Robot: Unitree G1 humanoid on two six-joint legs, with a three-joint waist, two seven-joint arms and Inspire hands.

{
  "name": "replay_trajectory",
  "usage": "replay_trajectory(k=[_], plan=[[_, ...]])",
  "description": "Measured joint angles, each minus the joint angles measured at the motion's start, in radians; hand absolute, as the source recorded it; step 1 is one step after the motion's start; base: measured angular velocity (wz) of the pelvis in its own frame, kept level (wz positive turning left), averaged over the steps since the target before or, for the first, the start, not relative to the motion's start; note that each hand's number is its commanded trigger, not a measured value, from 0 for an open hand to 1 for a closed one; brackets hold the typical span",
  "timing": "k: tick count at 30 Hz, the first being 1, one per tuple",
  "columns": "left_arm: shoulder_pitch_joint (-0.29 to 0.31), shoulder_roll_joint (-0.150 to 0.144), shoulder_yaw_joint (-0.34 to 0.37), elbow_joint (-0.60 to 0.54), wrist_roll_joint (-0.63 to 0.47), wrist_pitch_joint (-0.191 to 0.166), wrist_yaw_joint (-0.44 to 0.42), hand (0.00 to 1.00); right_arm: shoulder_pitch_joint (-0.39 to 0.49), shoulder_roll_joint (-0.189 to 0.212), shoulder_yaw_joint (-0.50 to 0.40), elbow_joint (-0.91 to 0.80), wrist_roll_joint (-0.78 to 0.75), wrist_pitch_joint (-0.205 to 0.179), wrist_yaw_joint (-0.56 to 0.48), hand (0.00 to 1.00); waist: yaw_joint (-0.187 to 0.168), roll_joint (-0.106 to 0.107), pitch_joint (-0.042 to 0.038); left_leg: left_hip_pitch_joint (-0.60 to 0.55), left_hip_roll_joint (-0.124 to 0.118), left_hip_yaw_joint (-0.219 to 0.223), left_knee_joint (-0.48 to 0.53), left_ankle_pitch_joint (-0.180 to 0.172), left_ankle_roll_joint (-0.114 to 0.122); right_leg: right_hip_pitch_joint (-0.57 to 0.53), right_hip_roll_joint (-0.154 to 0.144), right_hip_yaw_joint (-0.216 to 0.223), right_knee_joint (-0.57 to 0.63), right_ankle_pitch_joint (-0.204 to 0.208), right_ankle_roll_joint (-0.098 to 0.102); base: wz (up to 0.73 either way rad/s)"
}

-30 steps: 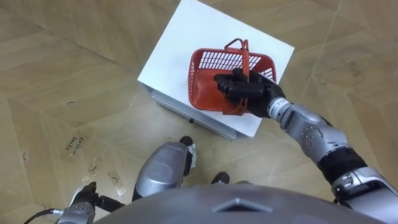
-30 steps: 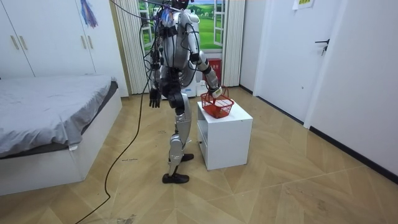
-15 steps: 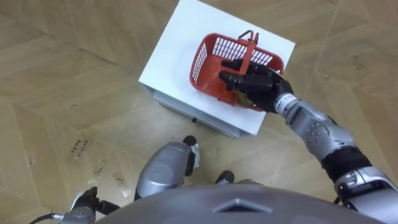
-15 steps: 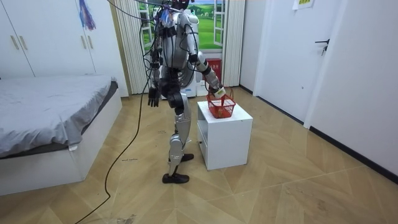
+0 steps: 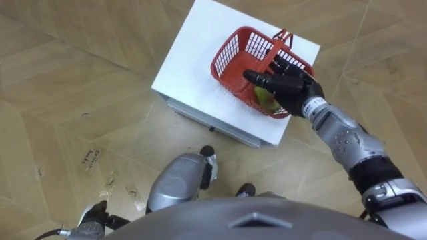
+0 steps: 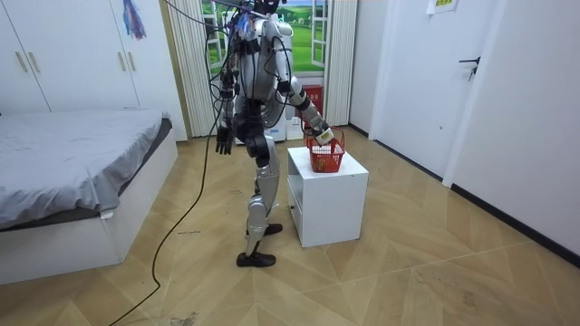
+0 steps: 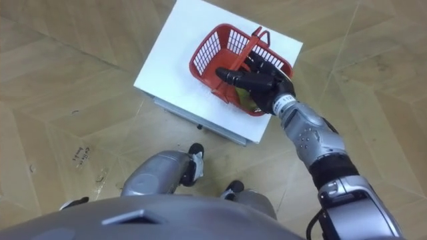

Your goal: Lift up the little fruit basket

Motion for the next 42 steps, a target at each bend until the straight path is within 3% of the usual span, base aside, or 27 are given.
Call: replay_trajectory(k=[15, 21, 27, 31, 34, 42], plan=[[0.0, -0.013, -0.001, 0.005, -0.001, 0.0, -0.016, 0.0, 0.002, 0.0, 0.0, 0.063, 0.0, -0.001, 0.001, 0.0, -0.003, -0.003, 0.0004, 0.004, 0.0, 0.001, -0.008, 0.0, 0.0, -0.001, -0.002, 0.001, -0.001, 0.0, 0.0, 0.0], [0.006, -0.013, 0.003, -0.001, 0.0, -0.002, -0.013, 0.0, 0.012, 0.0, -0.002, 0.062, -0.003, -0.033, -0.001, 0.0, -0.031, -0.012, -0.0032, 0.005, -0.003, 0.006, -0.009, 0.0, 0.0, 0.002, -0.004, 0.002, -0.017, 0.0, 0.002, 0.0], [0.025, -0.013, 0.0, -0.017, -0.008, -0.019, -0.007, 0.0, 0.034, 0.0, -0.005, 0.062, 0.03, -0.037, -0.003, 0.0, -0.075, -0.017, -0.0059, 0.027, -0.002, 0.021, -0.027, 0.0, 0.0, 0.015, -0.007, 0.007, -0.015, 0.001, 0.002, -0.03], [0.036, -0.017, 0.001, -0.058, -0.008, -0.026, 0.006, 0.0, 0.066, -0.002, -0.04, 0.031, 0.032, -0.038, -0.003, 0.0, -0.083, -0.02, -0.0065, 0.04, 0.0, 0.032, -0.035, -0.001, 0.0, 0.019, -0.011, 0.012, -0.011, 0.0, 0.002, -0.11], [0.036, -0.018, 0.001, -0.07, -0.008, -0.031, 0.009, 0.0, 0.107, -0.004, -0.042, -0.005, 0.018, -0.046, 0.0, 0.0, -0.089, -0.027, -0.0096, 0.059, 0.004, 0.053, -0.043, -0.002, 0.001, 0.021, -0.012, 0.036, -0.008, 0.001, 0.002, -0.2], [0.035, -0.017, 0.003, -0.067, -0.009, -0.054, 0.011, 0.0, 0.169, -0.005, -0.071, -0.094, -0.084, -0.046, 0.001, 0.0, -0.139, -0.041, -0.0051, 0.077, 0.014, 0.084, -0.042, -0.008, 0.001, 0.016, -0.008, 0.084, 0.004, 0.001, 0.002, -0.15]])
